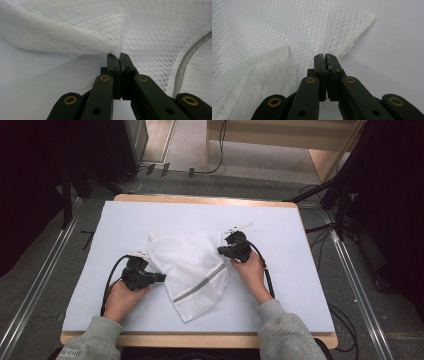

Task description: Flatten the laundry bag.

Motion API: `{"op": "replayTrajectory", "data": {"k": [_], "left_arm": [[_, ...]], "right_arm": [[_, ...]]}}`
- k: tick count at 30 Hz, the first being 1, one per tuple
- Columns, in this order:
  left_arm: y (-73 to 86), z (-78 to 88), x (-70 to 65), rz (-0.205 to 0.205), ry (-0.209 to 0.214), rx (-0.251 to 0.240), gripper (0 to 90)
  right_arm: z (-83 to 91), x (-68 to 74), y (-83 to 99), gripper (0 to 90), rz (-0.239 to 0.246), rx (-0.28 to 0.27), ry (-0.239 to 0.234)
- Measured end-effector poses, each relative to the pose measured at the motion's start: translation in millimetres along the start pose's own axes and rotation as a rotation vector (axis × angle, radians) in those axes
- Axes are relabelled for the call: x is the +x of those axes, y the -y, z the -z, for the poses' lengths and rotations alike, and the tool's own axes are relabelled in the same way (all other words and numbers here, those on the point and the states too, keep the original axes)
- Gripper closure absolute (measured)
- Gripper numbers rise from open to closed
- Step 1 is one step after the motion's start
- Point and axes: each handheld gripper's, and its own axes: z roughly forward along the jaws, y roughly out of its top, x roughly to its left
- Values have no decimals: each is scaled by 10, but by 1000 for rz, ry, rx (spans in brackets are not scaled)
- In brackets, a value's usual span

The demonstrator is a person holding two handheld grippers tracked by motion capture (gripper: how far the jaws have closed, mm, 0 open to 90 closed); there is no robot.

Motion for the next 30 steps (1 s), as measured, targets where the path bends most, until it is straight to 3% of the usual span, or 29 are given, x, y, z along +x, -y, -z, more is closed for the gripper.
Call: {"op": "replayTrajectory", "data": {"k": [9, 14, 23, 30], "left_arm": [[-29, 134, 201, 30, -31, -23, 900], [-61, 141, 341, 30, -76, -15, 900], [-174, 114, 577, 56, -137, -41, 900], [-189, 119, 612, 73, -116, -41, 893]], "right_arm": [[162, -204, -8, 898, -46, -30, 20], [230, -290, -5, 898, -59, -43, 25], [232, -304, -5, 900, -62, -28, -3], [179, -300, 14, 898, -68, -8, 10]]}}
